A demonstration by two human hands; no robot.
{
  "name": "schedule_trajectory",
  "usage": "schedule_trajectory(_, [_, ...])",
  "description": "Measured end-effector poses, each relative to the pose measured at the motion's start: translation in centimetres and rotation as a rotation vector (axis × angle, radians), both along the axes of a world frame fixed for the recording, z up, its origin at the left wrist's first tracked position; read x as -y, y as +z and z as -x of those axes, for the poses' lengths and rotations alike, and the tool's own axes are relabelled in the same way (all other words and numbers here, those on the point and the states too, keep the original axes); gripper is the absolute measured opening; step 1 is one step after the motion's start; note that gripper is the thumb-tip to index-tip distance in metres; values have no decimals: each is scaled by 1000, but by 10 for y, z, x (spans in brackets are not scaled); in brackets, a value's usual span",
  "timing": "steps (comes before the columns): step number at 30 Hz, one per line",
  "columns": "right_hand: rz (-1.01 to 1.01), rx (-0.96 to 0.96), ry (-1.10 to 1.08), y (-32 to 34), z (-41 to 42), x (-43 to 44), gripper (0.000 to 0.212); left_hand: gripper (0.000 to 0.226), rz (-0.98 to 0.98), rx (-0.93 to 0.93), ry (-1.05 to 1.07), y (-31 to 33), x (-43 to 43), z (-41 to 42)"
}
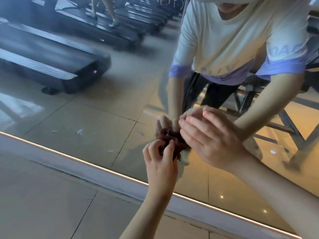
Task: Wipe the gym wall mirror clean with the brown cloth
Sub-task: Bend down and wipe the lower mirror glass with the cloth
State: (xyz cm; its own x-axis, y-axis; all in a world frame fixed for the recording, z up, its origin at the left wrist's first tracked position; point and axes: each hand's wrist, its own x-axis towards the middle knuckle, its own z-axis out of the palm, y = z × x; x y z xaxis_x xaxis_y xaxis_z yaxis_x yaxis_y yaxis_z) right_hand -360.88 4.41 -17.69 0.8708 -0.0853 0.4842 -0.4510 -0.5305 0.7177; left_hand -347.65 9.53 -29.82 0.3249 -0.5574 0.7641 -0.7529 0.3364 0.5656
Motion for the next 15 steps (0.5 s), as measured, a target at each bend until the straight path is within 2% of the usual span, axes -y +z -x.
schedule_trajectory(2, [-34,-79,-36,-13,10,-2,32,35,-49,-123,61,-8,1,-9])
schedule_trajectory(5, [-29,-98,-37,-15,18,-1,33,22,-161,-486,196,-9,8,-29])
schedule_trajectory(6, [-19,-92,-27,-14,18,0,33,17,-178,-542,220,-7,10,-32])
schedule_trajectory(8, [-5,-84,-7,-15,17,1,32,19,-124,-466,190,-5,8,-29])
schedule_trajectory(11, [17,-79,-2,-18,18,2,32,27,-36,-108,21,-6,-2,-6])
schedule_trajectory(13, [23,-80,-7,-19,20,3,33,39,-37,-86,-3,-9,-1,3])
schedule_trajectory(15, [27,-89,-5,-19,20,3,33,38,-40,-193,27,-8,2,-1])
